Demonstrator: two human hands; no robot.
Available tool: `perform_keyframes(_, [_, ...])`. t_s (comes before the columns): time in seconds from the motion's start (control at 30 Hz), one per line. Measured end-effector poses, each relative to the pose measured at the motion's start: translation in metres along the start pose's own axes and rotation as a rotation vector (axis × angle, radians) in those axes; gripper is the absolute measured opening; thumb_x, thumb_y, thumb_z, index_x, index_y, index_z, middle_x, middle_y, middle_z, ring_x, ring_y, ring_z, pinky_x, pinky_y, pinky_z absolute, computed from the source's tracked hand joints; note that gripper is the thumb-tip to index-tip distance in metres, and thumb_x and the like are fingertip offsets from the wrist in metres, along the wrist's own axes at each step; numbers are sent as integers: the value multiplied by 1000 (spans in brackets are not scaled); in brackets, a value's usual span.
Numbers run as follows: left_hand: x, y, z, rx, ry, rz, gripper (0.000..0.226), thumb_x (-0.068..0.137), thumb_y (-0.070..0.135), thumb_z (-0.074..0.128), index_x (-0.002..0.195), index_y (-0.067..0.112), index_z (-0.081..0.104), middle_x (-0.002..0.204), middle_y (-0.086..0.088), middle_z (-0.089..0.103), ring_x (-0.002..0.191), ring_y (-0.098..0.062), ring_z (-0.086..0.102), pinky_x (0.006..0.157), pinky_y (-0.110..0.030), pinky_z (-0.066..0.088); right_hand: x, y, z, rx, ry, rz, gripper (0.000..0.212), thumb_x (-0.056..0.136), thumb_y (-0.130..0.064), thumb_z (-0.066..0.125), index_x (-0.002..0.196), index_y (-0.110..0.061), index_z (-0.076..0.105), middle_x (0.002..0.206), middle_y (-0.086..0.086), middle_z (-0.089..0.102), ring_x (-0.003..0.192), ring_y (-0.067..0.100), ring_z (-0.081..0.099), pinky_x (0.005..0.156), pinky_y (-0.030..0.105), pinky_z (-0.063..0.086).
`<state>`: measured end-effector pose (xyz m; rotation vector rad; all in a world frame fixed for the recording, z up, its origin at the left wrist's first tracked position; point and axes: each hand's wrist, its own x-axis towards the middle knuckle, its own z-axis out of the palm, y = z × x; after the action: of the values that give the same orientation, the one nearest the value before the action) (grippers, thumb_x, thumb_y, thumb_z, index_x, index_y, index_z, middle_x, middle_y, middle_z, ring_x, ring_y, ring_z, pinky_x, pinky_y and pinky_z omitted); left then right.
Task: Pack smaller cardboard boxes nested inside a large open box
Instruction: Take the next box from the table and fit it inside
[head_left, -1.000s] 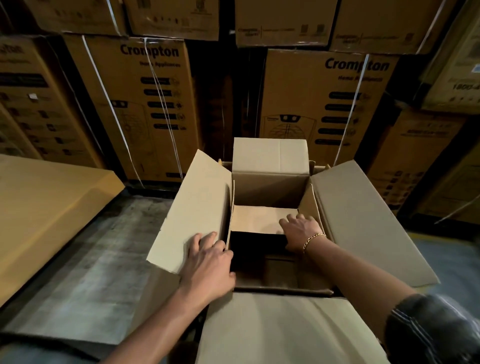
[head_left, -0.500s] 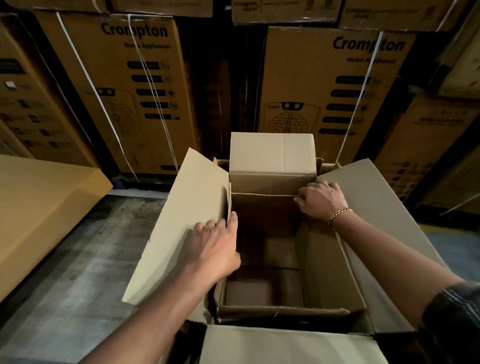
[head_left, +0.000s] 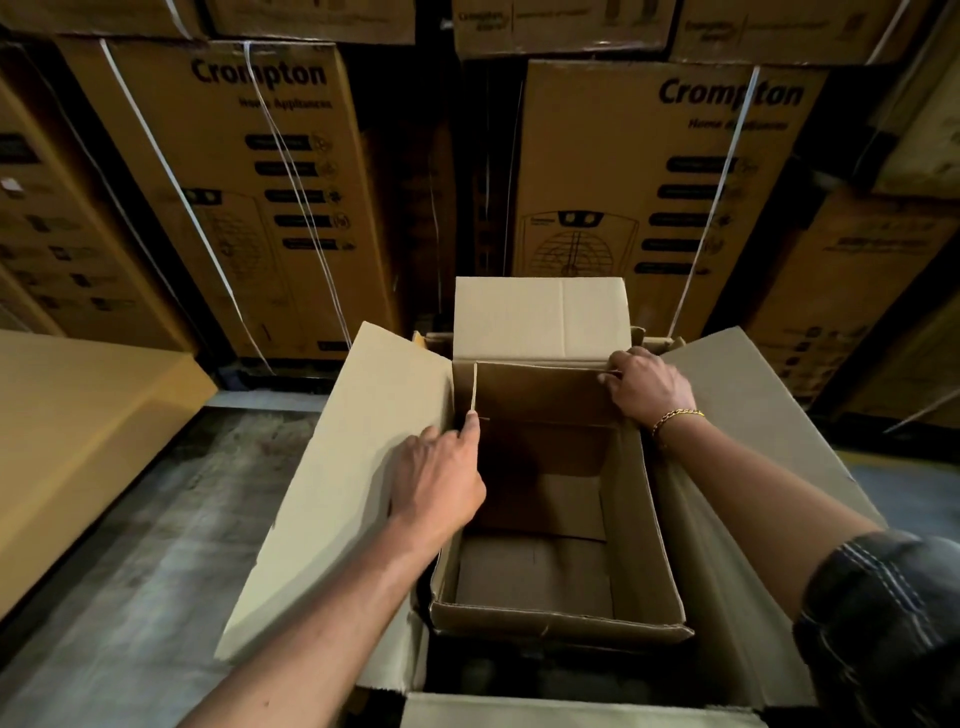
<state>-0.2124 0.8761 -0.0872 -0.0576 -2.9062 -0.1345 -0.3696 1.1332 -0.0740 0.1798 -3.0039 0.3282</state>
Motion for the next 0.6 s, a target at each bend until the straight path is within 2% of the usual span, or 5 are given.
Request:
perform_keyframes(0.17, [6, 4, 6, 14, -37, 3, 70, 94, 23, 56, 157, 17, 26, 119, -4, 68, 108, -23, 62, 97, -42, 48, 8, 3, -2, -36, 18, 36, 31, 99, -44, 53, 104, -16, 63, 107, 11, 68, 99, 34, 64, 80, 42, 51])
perform_keyframes(0.37, [7, 0, 11, 31, -35, 0, 70, 94, 30, 56, 157, 19, 27, 118, -3, 70, 112, -24, 60, 98, -44, 44, 11, -1, -2, 28, 5, 79, 30, 99, -40, 50, 113, -17, 62, 109, 12, 70, 99, 33, 63, 81, 42, 50])
perform_keyframes(0.43, [8, -3, 11, 28, -39, -6, 69, 94, 32, 54, 156, 20, 27, 120, -3, 70, 116, -25, 59, 99, -45, 42, 3, -1, -6, 47, -28, 87, 38, 96, -43, 51, 125, -18, 57, 120, 11, 67, 108, 33, 62, 89, 45, 49])
perform_keyframes(0.5, [8, -3, 10, 26, -52, -13, 69, 94, 32, 52, 157, 21, 26, 123, -4, 69, 119, -26, 57, 100, -46, 41, -14, -5, -6, -26, 49, 47, 49, 93, -47, 50, 133, -20, 51, 127, 10, 59, 114, 34, 59, 93, 49, 48])
perform_keyframes(0.6, [8, -2, 8, 32, -65, -12, 69, 94, 29, 50, 157, 19, 25, 125, -5, 68, 120, -28, 57, 100, -46, 40, -52, -21, 10, -187, 67, -73, 62, 85, -62, 47, 131, -21, 49, 127, 9, 55, 113, 34, 58, 86, 48, 50])
